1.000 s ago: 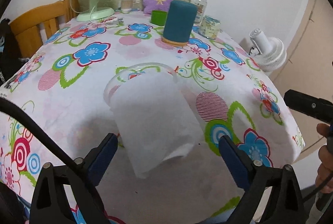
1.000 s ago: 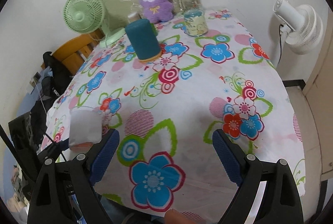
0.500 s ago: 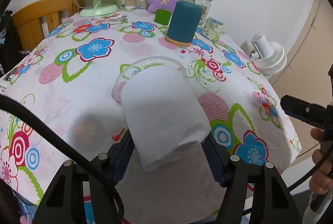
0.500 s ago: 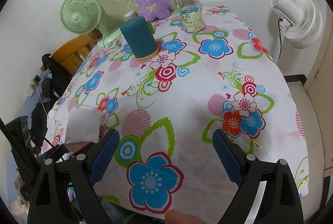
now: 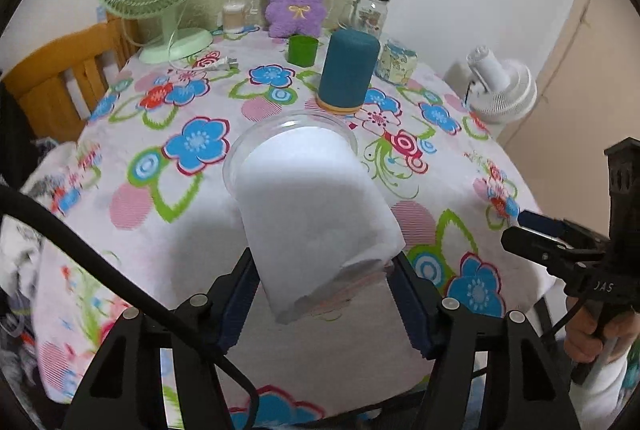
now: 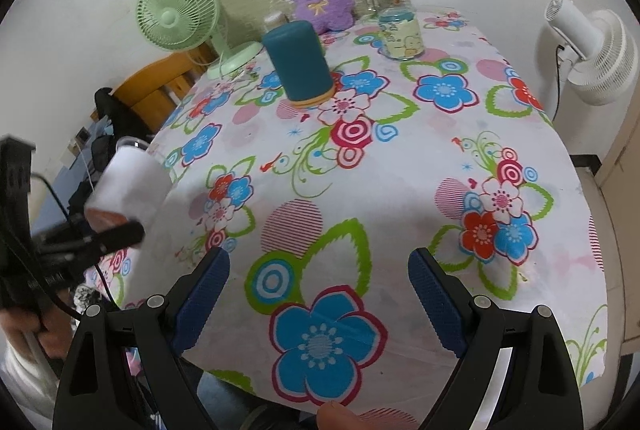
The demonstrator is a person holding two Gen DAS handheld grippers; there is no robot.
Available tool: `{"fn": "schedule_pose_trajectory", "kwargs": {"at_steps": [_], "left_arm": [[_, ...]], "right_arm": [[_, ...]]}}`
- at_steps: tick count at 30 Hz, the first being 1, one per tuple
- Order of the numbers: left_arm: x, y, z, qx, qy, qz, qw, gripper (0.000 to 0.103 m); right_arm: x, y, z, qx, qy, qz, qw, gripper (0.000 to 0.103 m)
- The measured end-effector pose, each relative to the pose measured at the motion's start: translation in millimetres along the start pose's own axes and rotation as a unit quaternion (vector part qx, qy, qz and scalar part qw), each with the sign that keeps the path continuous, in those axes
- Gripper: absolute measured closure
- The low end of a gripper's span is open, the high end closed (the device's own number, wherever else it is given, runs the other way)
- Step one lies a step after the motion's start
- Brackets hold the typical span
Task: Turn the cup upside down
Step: 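Lift the white cup with the left gripper and rotate it upright, then roll the left gripper to turn the cup opening down, then lower the inverted cup onto the tablecloth with the left gripper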
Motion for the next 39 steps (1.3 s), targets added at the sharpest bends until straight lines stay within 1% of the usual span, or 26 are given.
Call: {"fn": "schedule_pose_trajectory", "kwargs": {"at_steps": [3,6,7,10,12,15,17,21,24,34,36,37,39], "left_arm": [[-1.1,3.9,-2.0,-0.032,-0.038,0.006,0.9988,0.036],[1.0,3.3,2.0,-0.080,-0.076,0.016,0.9937,0.036],[2.0,2.2,5.1,-0.101,-0.090,0.018,0.9906,0.036],[4.4,0.3,11.0,-0.142,-0.121,0.019,0.9823,0.036],[5.7,-2.3,15.3,-0.179,-0.136,0.023,0.9741,0.036],[8.0,-5.0,21.4,-0.225,-0.142,0.040,0.9632,0.036],[10.0,-7.6,25.4,-0.258,-0.143,0.050,0.9542,0.036],[9.9,-14.5,27.3,-0.298,-0.129,0.058,0.9439,0.036],[7.4,-19.7,26.6,-0.308,-0.122,0.051,0.9422,0.036],[2.0,-22.8,16.0,-0.288,-0.122,0.033,0.9494,0.034],[1.9,-22.2,14.6,-0.282,-0.124,0.031,0.9507,0.032],[1.9,-21.6,13.6,-0.279,-0.125,0.031,0.9516,0.029],[2.2,-20.6,12.1,-0.273,-0.125,0.030,0.9532,0.028]], "right_arm": [[-5.5,-2.2,1.8,-0.004,0.006,-0.005,1.000,0.011],[-9.7,-5.2,4.4,-0.010,0.013,-0.008,1.000,0.011],[-11.4,-6.3,5.6,-0.013,0.015,-0.008,1.000,0.011],[-16.3,-9.2,9.7,-0.019,0.022,-0.011,1.000,0.011],[-17.7,-10.6,11.4,-0.022,0.024,-0.012,0.999,0.011],[-19.3,-12.7,14.4,-0.027,0.026,-0.013,0.999,0.011],[-20.2,-13.7,15.9,-0.029,0.027,-0.013,0.999,0.011],[-20.1,-15.5,17.6,-0.032,0.028,-0.013,0.999,0.011],[-19.0,-17.0,19.0,-0.034,0.026,-0.014,0.999,0.011],[-18.2,-18.9,18.2,-0.034,0.027,-0.012,0.999,0.011],[-18.8,-19.3,17.8,-0.034,0.028,-0.011,0.999,0.011],[-19.1,-19.5,17.7,-0.033,0.029,-0.010,0.999,0.011],[-20.1,-19.5,17.3,-0.033,0.031,-0.009,0.999,0.011]]}}
Point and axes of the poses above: each gripper's, at about its wrist camera, not at the fingertips, and y roughly against the way its jaws point, x to its right, z to its underside, the point moved 7 cm from there along -y, roughly the way its jaws point, and after that the axes turned 8 degrees about -z, right-handed, at the moved point
